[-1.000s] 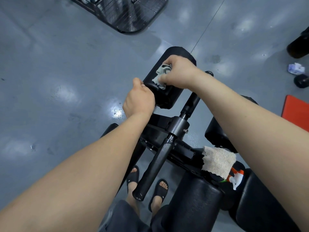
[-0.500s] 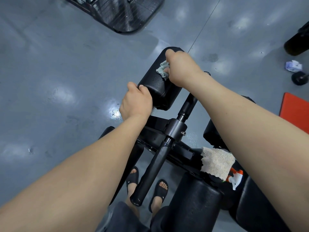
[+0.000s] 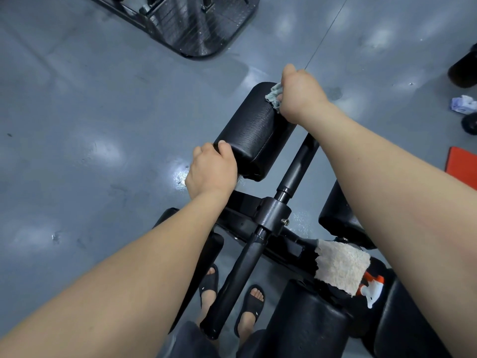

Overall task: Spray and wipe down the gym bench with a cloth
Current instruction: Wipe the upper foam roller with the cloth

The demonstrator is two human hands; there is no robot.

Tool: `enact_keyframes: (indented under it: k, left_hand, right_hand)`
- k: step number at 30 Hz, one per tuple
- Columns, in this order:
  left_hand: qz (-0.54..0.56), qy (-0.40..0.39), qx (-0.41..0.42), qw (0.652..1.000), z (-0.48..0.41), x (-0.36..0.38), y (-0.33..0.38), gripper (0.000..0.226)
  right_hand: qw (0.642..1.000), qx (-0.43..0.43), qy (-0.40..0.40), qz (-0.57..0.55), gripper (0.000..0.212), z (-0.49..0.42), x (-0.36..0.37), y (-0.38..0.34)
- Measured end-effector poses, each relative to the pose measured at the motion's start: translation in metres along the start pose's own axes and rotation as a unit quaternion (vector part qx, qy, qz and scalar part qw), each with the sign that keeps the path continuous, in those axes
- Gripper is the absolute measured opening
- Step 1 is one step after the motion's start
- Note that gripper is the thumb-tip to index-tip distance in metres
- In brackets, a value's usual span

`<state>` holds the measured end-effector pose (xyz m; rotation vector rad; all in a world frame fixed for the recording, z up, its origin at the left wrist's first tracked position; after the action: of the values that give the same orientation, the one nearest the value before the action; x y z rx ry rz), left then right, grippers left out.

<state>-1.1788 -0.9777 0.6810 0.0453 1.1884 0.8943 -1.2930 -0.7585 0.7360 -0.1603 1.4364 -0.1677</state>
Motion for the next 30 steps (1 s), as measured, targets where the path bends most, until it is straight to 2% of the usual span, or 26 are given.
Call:
enact_keyframes:
  k: [8, 16, 21, 23, 26, 30]
  left_hand:
    - [-0.001, 0.01, 0.004, 1.0, 0.001, -0.001, 0.002, 0.045]
    - [0.006, 0.013, 0.007, 1.0, 0.002, -0.002, 0.003, 0.033]
    - [0.016, 0.011, 0.006, 1.0, 0.002, -0.001, 0.004, 0.031]
    - [0.017, 0.013, 0.012, 1.0, 0.004, -0.002, 0.005, 0.03]
    - [0.02, 0.018, 0.021, 0.999, 0.005, -0.003, 0.005, 0.029]
    - [0.021, 0.02, 0.03, 0.999, 0.006, -0.005, 0.006, 0.029]
  right_hand:
    - [0.999, 0.004, -0.03, -0.039, 0.037, -0.013, -0.004, 0.026]
    - [0.997, -0.069, 0.006, -0.016, 0.029, 0.009, -0.006, 0.01]
    - [0.989, -0.137, -0.039, -0.039, 0.032, 0.026, 0.004, -0.005]
    - [0.99, -0.131, -0.05, -0.034, 0.034, 0.022, 0.003, 0.0]
    - [0.994, -0.101, -0.008, -0.045, 0.021, 0.011, -0.007, 0.013]
    - [0.997, -0.046, 0.028, -0.054, 0.024, -0.002, -0.016, 0.019]
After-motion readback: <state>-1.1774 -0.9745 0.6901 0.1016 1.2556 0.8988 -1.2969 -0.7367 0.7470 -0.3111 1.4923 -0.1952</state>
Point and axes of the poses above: each hand's wrist, its own z-axis away from the middle knuckle, its own x-axis out of the palm, y = z × x, the point moved 7 cm from there along -z, towards the middle knuckle, and after that the axes turned 8 degrees about -x, right-handed, at the moved point
